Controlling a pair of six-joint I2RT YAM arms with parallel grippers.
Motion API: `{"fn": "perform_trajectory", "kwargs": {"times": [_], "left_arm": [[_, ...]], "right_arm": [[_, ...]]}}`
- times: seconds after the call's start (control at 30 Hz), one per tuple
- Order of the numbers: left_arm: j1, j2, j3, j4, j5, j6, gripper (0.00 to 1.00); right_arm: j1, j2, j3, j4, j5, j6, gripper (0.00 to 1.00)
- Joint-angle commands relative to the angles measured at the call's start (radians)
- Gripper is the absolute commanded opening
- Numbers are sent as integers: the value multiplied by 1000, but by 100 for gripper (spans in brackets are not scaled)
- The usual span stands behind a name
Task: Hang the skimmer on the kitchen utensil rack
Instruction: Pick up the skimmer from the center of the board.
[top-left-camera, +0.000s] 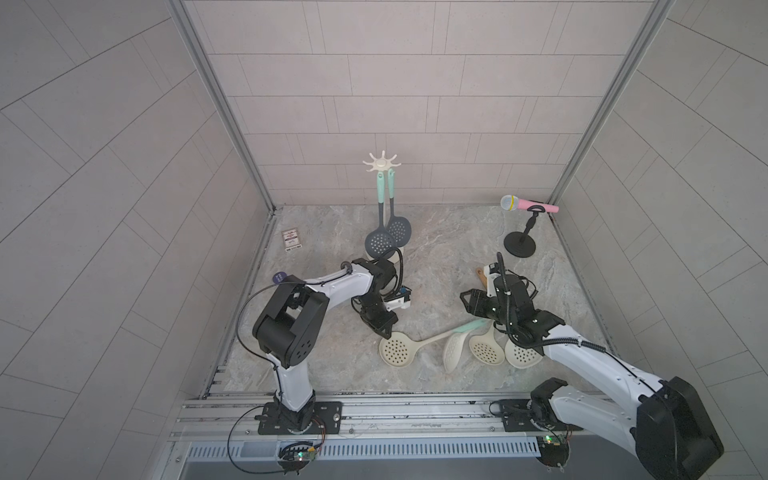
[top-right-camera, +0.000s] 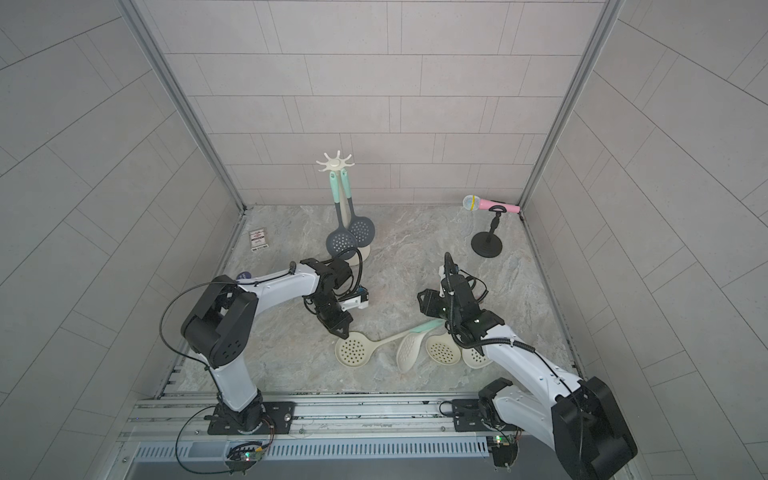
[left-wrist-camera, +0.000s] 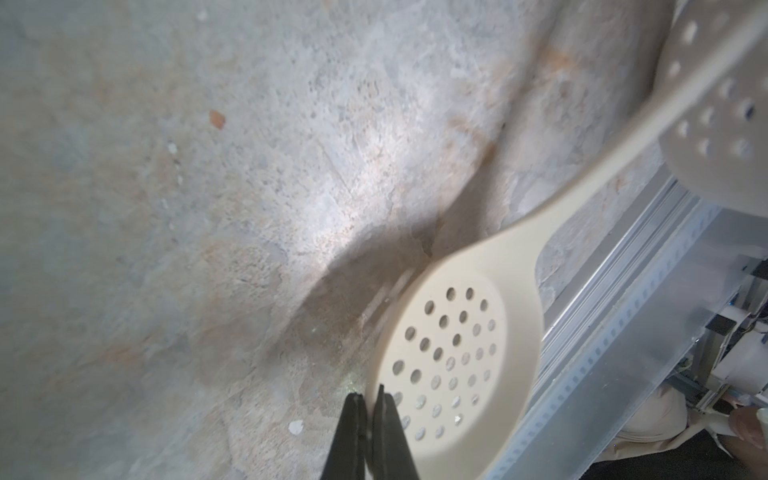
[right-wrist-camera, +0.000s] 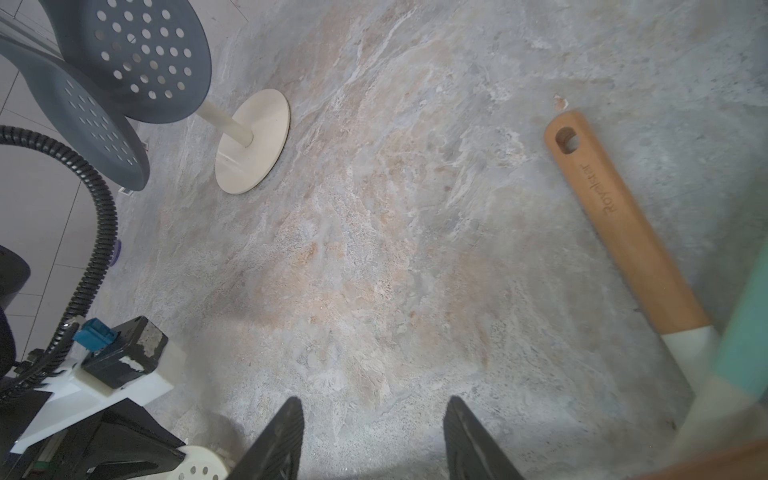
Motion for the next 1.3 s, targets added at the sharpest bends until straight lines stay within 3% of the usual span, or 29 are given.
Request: {"fn": "perform_trajectory", "kwargs": {"times": [0.0,0.4,0.63,0.87,1.27], "left_arm": [[-5,-5,18,-40,22,36,0],[2,-112,13,-20,-111,23,0],[57,-163,52,-25,-168,16,0],[136,-186,187,-68,-157,7,0],[150,-252,306,-61,-146,-38,0]], "right_arm": [[-6,-17,9,-19,15,-13,56],[-16,-36,13,-21,-1,-16,58],[-22,-96,22,-21,-16,-34,69],[-26,-145,74,-16,-54,-66,74],[-17,-129,22,406,-230,69,70]]}}
